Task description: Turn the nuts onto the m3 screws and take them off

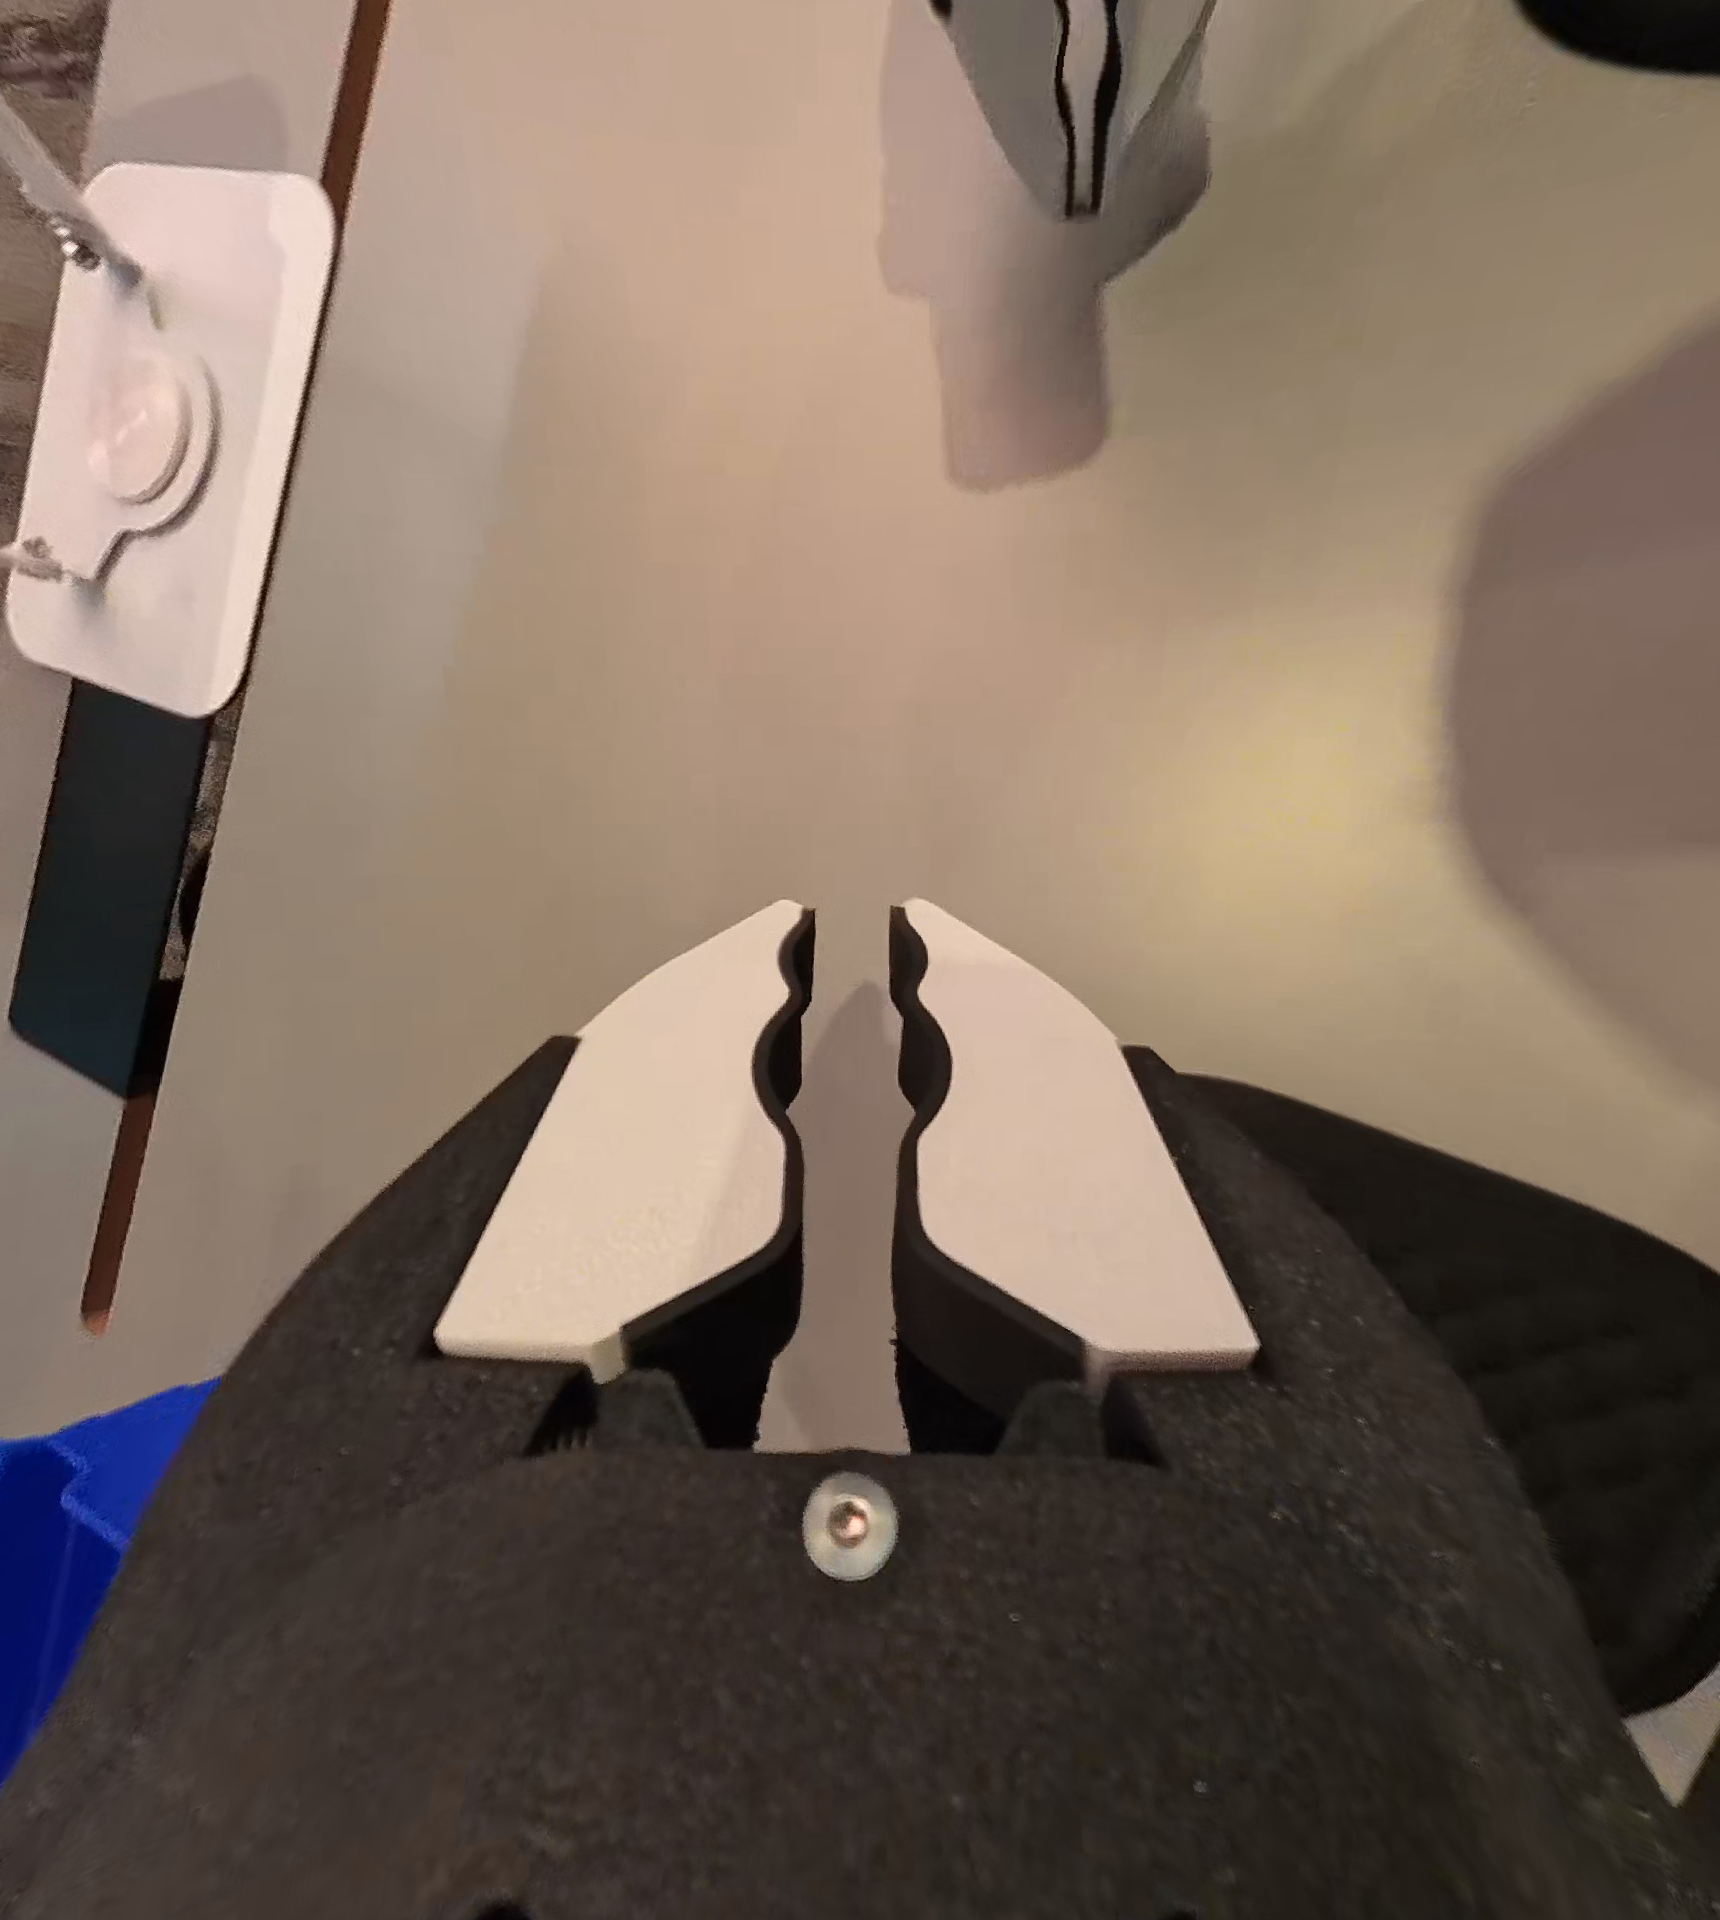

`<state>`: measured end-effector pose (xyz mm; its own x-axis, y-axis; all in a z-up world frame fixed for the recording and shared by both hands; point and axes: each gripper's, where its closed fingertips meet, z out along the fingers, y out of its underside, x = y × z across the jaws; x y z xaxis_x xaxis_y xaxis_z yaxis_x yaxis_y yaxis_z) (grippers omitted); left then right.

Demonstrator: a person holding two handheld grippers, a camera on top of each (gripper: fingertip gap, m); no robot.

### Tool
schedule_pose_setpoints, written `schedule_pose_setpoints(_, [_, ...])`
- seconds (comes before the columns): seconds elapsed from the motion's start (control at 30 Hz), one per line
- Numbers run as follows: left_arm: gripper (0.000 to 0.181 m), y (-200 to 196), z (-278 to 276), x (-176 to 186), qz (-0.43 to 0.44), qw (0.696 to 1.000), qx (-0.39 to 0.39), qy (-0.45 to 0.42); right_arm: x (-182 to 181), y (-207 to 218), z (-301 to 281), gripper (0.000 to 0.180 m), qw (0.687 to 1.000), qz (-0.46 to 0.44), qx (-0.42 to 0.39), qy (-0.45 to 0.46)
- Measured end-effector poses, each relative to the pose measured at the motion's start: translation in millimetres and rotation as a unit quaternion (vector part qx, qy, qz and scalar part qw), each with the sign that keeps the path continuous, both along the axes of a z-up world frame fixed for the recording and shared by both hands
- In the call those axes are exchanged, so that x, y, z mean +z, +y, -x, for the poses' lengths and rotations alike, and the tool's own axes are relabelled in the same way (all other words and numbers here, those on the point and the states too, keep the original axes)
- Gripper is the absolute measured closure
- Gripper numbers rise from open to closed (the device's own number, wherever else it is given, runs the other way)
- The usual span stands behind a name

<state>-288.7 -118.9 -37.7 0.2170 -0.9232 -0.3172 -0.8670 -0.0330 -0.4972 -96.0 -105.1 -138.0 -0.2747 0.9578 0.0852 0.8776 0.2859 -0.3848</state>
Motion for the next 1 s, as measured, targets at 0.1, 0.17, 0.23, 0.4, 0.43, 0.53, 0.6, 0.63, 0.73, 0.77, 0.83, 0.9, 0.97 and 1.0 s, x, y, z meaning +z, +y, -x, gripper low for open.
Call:
schedule_pose_setpoints(0.1, [0.167,6,22,1,-0.003,1.000,0.016,-0.004,-1,18,24,0.175,0.999,0.004,-0.042,-0.005])
schedule_pose_setpoints(0.17, [0.167,9,36,0,-0.011,1.000,0.019,0.002,1,31,37,0.175,0.998,-0.013,-0.059,-0.015])
schedule_pose_setpoints(0.23, [0.167,10,46,0,-0.017,1.000,0.022,0.002,2,39,50,0.175,0.996,-0.009,-0.083,-0.026])
schedule_pose_setpoints(0.4, [0.168,7,63,7,-0.029,0.999,0.023,-0.019,-9,50,67,0.175,0.992,-0.010,-0.105,-0.073])
schedule_pose_setpoints(0.43, [0.168,5,66,8,-0.029,0.999,0.021,-0.022,-12,49,68,0.175,0.991,-0.008,-0.106,-0.079])
schedule_pose_setpoints(0.53, [0.168,1,76,11,-0.036,0.999,0.019,-0.025,-15,50,68,0.175,0.990,-0.011,-0.108,-0.087])
schedule_pose_setpoints(0.6, [0.168,0,82,13,-0.038,0.999,0.022,-0.031,-16,52,67,0.175,0.990,-0.017,-0.113,-0.086])
schedule_pose_setpoints(0.63, [0.168,1,85,13,-0.039,0.998,0.025,-0.035,-16,51,67,0.174,0.990,-0.015,-0.115,-0.085])
schedule_pose_setpoints(0.73, [0.168,2,94,16,-0.041,0.997,0.036,-0.048,-16,51,68,0.167,0.990,-0.011,-0.120,-0.074])
schedule_pose_setpoints(0.77, [0.167,3,96,17,-0.041,0.997,0.041,-0.054,-15,51,68,0.163,0.990,-0.012,-0.123,-0.068])
schedule_pose_setpoints(0.83, [0.167,5,99,21,-0.042,0.996,0.049,-0.068,-11,51,68,0.161,0.990,-0.017,-0.129,-0.053])
schedule_pose_setpoints(0.9, [0.167,7,105,28,-0.051,0.994,0.058,-0.071,4,55,68,0.163,0.989,-0.043,-0.141,-0.018])
schedule_pose_setpoints(0.97, [0.167,12,115,38,-0.071,0.993,0.071,-0.067,34,59,73,0.163,0.983,-0.060,-0.164,0.051])
schedule_pose_setpoints(1.0, [0.167,14,121,46,-0.080,0.991,0.078,-0.067,56,61,78,0.164,0.977,-0.069,-0.178,0.096])
